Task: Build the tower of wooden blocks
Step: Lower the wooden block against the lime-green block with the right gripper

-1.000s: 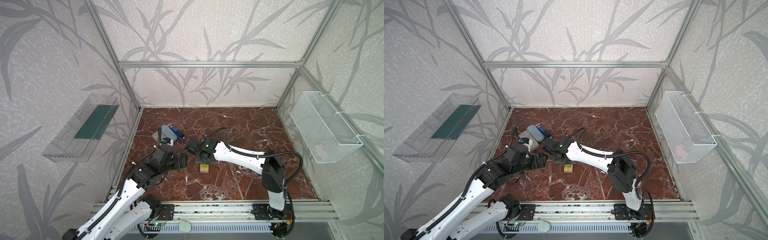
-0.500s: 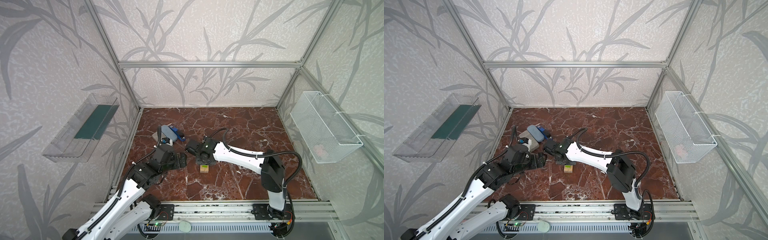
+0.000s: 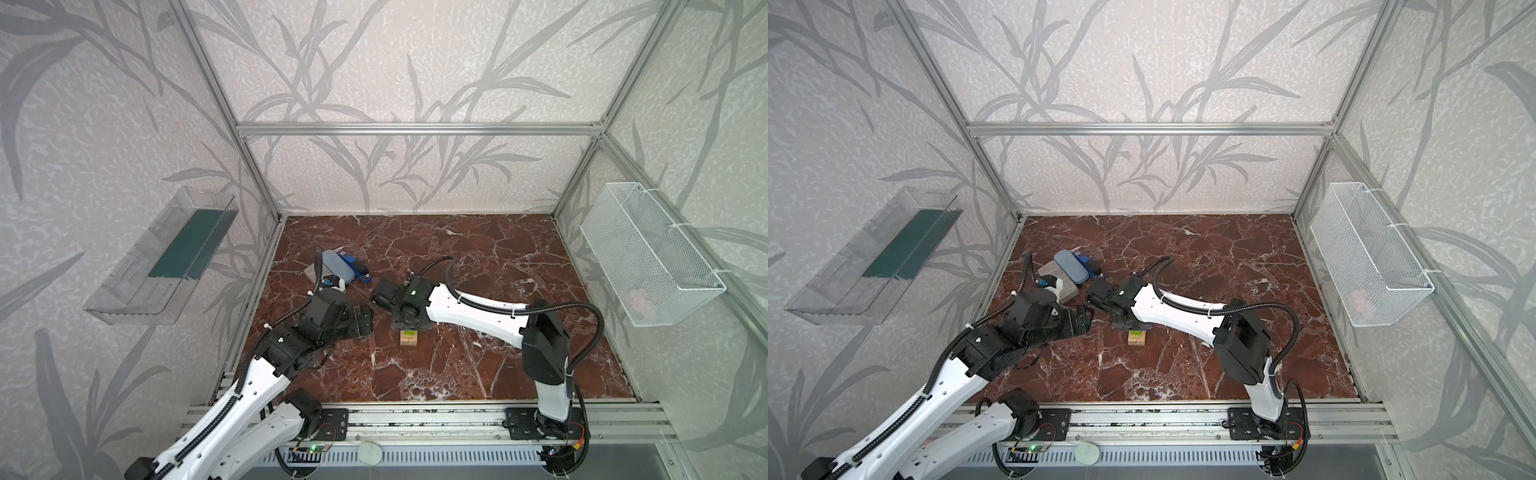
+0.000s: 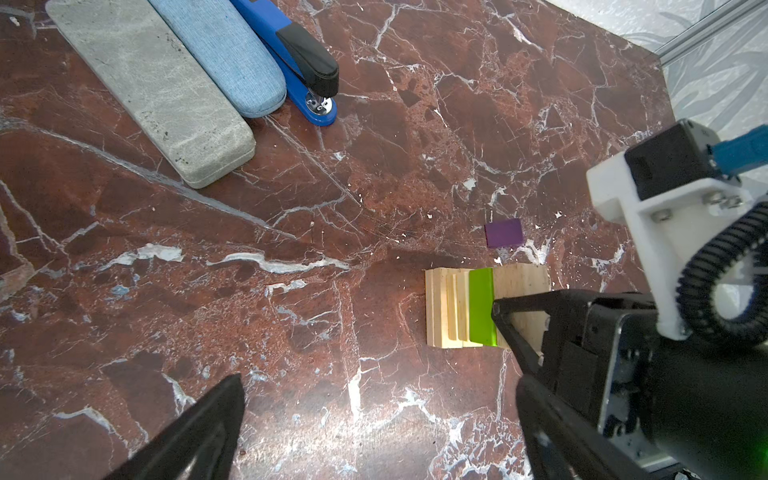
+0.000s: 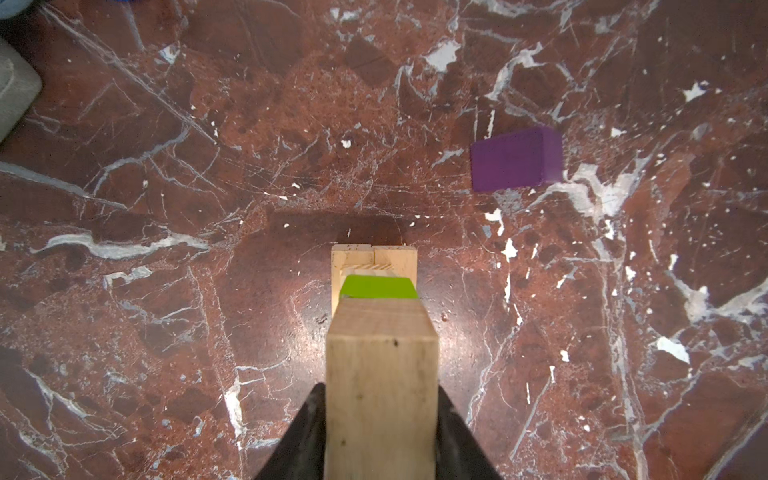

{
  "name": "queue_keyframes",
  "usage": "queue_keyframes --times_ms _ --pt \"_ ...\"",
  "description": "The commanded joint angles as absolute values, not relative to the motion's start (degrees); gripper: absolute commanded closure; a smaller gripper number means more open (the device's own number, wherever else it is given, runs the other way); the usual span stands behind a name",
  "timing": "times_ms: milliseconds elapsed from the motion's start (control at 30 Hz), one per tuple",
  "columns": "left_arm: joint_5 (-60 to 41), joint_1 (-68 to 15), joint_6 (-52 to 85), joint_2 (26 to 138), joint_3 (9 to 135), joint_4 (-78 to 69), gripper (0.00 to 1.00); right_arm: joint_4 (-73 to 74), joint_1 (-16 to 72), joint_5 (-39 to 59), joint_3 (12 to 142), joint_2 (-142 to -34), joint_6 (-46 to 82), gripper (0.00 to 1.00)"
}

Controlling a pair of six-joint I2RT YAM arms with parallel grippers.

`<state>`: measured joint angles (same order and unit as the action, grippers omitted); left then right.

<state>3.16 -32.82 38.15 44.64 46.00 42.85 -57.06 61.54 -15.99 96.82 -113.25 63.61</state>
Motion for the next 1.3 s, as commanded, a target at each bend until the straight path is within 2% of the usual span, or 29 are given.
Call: queue_keyframes --times_ms 0,233,700,933,1267 --pt "4.4 -32.5 38.7 44.0 45.4 43.1 0.01 -57.8 61.2 -16.2 97.3 -114.4 64.0 0.58" --pt "4.4 -32.5 38.8 43.9 45.5 43.2 0.01 -57.9 61.3 -16.3 98.0 -114.6 63.8 0.57" --pt "4.6 -32.4 38.8 43.2 45.4 43.2 0.0 -57.8 61.3 -16.0 98.5 -115.1 63.5 0.66" --pt "4.6 -32.4 38.8 43.2 45.3 43.2 0.0 -58.1 61.3 -15.8 98.6 -115.4 63.6 0.66" --pt "4.6 -32.5 38.7 43.0 45.4 43.1 0.01 -58.4 61.3 -15.6 99.2 -115.6 63.3 0.61"
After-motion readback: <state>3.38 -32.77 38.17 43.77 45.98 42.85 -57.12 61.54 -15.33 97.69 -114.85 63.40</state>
